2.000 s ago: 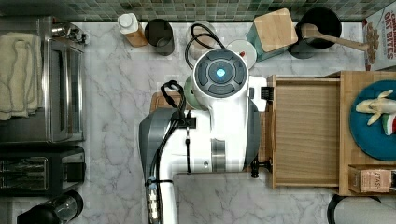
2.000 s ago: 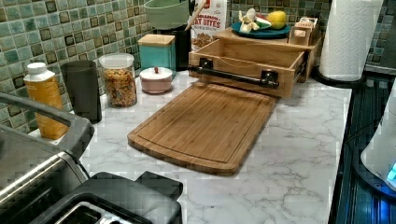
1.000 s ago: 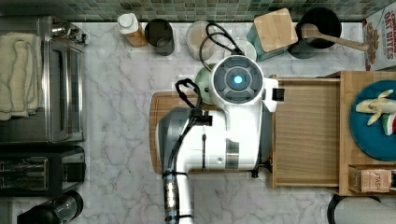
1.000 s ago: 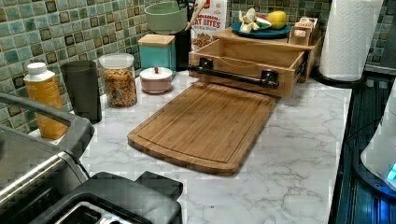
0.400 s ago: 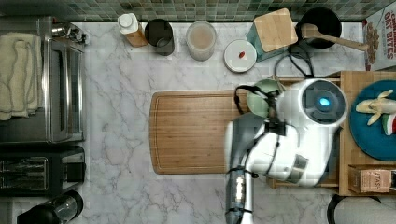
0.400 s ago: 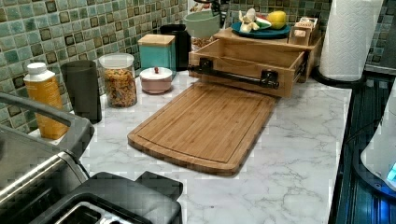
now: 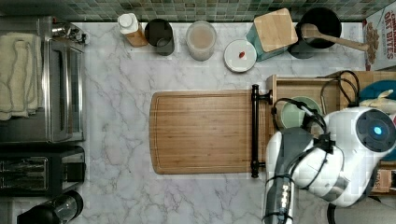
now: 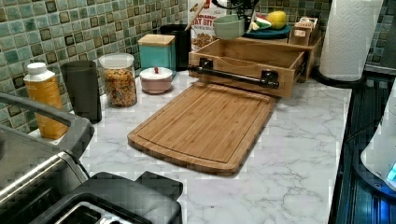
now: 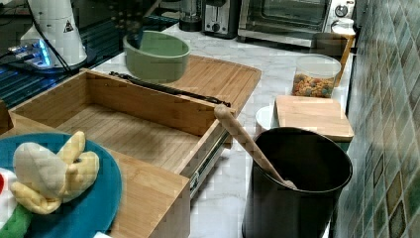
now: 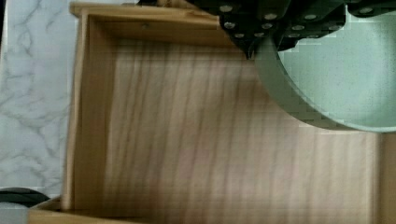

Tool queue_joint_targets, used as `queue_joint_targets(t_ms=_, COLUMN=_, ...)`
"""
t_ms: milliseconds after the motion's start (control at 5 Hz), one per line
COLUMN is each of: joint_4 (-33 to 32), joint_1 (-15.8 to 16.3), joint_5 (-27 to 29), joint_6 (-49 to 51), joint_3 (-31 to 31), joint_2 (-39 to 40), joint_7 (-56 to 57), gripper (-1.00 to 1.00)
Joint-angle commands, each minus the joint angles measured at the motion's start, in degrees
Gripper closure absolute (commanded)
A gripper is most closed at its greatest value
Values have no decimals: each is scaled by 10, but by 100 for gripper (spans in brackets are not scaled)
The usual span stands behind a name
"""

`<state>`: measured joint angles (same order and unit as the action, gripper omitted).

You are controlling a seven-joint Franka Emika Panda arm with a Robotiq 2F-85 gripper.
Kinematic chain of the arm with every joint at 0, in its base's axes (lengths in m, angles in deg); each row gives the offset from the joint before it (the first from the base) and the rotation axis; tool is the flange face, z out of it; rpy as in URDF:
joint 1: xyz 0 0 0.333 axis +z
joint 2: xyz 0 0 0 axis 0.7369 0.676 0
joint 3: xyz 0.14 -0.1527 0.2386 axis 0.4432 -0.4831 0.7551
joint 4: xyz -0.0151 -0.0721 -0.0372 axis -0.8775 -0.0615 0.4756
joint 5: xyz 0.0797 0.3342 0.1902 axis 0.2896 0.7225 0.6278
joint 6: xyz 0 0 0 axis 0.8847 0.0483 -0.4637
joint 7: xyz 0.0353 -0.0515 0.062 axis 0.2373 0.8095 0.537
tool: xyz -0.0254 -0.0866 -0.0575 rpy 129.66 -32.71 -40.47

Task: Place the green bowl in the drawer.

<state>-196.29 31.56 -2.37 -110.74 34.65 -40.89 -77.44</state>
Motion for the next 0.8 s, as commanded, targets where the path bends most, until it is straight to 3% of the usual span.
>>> queue_joint_targets(t_ms=200, joint_4=-19, joint_1=-9, joint_5=74, joint_6=-112, joint_3=-21, joint_2=-11, joint_7=109, gripper=100)
queue_joint_targets(t_ms=600, joint_4=38, joint_1=-39, joint_5=99, joint_6=-70, joint_3=-41, joint_2=49, joint_7=178, gripper=100)
queue_joint_targets(t_ms=800, joint_4=50, joint_1=20, joint_5=130, joint_6=-46, joint_3=-110, joint_2=78, joint_7=184, gripper=100)
